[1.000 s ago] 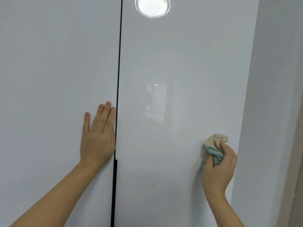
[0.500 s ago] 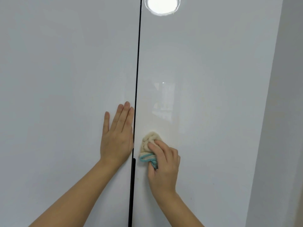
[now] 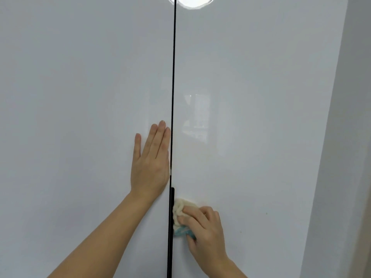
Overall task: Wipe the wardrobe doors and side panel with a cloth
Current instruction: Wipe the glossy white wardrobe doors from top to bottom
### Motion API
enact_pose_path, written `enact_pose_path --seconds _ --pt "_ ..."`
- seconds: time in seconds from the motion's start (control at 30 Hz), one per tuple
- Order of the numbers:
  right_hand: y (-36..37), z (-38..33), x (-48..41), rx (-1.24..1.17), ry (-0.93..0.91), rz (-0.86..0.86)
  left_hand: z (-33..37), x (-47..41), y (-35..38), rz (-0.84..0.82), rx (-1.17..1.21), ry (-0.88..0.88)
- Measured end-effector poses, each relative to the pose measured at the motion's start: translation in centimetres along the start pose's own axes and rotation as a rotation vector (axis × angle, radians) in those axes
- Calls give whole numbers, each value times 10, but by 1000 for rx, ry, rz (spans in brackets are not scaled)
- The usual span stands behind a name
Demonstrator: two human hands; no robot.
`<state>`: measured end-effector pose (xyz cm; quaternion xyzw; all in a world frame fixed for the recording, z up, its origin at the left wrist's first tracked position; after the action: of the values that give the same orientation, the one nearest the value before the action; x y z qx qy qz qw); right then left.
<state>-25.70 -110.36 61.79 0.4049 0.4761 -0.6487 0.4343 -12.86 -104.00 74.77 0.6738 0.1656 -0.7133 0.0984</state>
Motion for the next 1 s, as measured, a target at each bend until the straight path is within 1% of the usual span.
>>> enact_pose_path --seconds 0.07,0.2,0.23,0.3,0.37,0.47,0.57,0.63,0.77,0.8,0.9,1.0 --pt "-5 1 0 7 -3 -12 0 -1 -1 6 4 2" --pt "-24 17 -34 -24 120 154 -1 0 -1 -4 21 -2" --pt "-26 19 -47 -24 123 166 -1 0 -1 -4 21 1" --pt "-24 19 -67 -17 81 115 0 0 0 -8 22 9" --pt "-16 14 -65 -35 50 39 -1 0 0 -7 19 9" --pt "-3 6 -25 -56 40 -50 -1 0 0 10 8 2" --pt "0 0 7 -49 -30 -140 0 0 0 23 7 1" --pt "-7 1 1 -49 -28 -121 1 -1 -1 25 1 2" --pt "-23 12 -44 -79 100 95 1 0 -1 12 -13 -4" --pt "-22 14 -52 -82 110 120 1 -1 -1 12 -16 -4" --pt "-9 7 -46 -77 95 82 2 -1 -2 5 -15 0" --pt "3 -2 -5 -68 33 -61 1 -1 -2 4 -27 -4"
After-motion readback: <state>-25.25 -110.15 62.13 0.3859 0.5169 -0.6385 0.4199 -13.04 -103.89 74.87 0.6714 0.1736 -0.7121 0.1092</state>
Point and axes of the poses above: each hand's wrist, its own x-axis away from the middle knuckle, its own y-axis out of the palm, z = x × y, the point moved 5 cm from there along -x, towards the middle knuckle, and after that the axes turned 9 degrees about -y, right-handed, at the moved point
